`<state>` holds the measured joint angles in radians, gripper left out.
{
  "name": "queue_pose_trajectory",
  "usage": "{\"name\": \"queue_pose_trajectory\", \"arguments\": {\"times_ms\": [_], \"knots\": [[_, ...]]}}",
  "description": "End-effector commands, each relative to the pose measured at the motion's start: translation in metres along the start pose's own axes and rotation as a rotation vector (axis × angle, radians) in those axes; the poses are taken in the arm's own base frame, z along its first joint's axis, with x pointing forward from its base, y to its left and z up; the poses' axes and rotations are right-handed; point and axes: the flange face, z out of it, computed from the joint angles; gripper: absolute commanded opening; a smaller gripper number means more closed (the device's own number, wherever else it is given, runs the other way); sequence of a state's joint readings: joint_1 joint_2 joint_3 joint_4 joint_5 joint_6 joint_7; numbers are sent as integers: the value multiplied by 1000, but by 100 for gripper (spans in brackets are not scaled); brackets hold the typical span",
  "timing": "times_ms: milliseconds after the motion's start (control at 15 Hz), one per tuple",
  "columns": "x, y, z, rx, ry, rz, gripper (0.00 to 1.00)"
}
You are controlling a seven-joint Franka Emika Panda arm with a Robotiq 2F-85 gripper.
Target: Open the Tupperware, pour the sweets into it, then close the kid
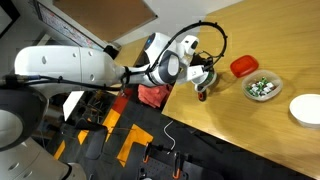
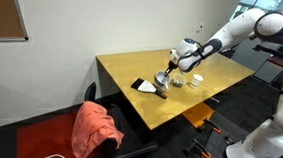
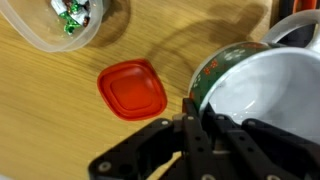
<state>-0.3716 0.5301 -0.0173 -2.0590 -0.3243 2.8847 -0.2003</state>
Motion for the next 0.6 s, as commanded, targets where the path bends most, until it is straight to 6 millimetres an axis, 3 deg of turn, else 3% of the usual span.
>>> {"name": "queue_pose_trajectory", "arguments": {"times_ms": [0, 533], "knots": [[13, 19, -6, -31, -38, 6, 2], [12, 17, 32, 21, -62, 0, 2]]}}
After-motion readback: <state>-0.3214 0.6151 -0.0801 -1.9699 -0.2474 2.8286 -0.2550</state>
